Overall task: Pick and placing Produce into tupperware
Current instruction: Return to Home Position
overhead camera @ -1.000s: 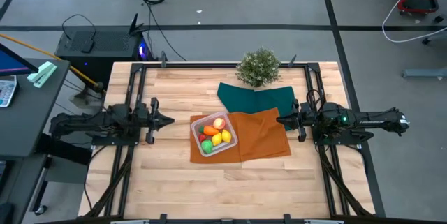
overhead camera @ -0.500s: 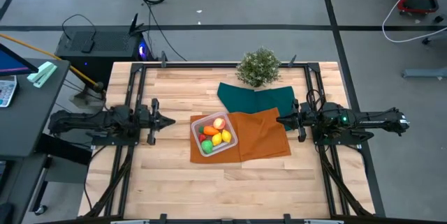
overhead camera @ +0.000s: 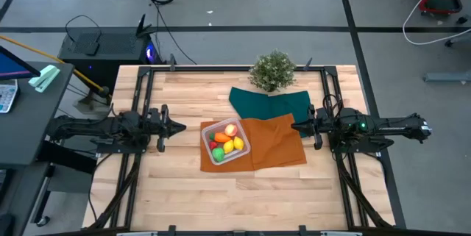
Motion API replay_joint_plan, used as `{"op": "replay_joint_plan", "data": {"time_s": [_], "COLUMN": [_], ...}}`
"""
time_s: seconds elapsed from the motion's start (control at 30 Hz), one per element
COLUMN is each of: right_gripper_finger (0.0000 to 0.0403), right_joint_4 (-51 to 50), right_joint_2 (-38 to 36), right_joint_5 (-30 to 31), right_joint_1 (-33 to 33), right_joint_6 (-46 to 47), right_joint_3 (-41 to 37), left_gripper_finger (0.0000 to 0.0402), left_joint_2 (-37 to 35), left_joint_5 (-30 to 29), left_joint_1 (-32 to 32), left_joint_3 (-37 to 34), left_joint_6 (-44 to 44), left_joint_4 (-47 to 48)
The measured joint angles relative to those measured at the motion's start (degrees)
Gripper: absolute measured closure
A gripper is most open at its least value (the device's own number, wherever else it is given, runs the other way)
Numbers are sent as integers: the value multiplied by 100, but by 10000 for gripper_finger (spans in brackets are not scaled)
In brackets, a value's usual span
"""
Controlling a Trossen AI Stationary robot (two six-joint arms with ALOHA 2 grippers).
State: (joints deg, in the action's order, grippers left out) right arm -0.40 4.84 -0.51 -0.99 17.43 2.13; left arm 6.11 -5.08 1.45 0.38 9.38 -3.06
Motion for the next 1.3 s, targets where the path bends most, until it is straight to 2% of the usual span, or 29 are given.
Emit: {"op": "replay_joint_plan", "data": {"time_s": [0.33,0.67,1.0,1.3], "right_gripper_finger": [402,402,402,402], "right_joint_4": [0,0,0,2], "right_joint_2": [0,0,0,0], "right_joint_5": [0,0,0,0], "right_joint_1": [0,0,0,0], "right_joint_6": [0,0,0,0], "right_joint_3": [0,0,0,0], "left_gripper_finger": [376,365,378,365], "left_joint_2": [0,0,0,0], "left_joint_5": [4,17,20,20], "left_joint_1": [0,0,0,1], "left_joint_3": [0,-2,-2,-1], "left_joint_6": [20,10,11,11], "left_joint_4": [-84,-104,-114,-115]}}
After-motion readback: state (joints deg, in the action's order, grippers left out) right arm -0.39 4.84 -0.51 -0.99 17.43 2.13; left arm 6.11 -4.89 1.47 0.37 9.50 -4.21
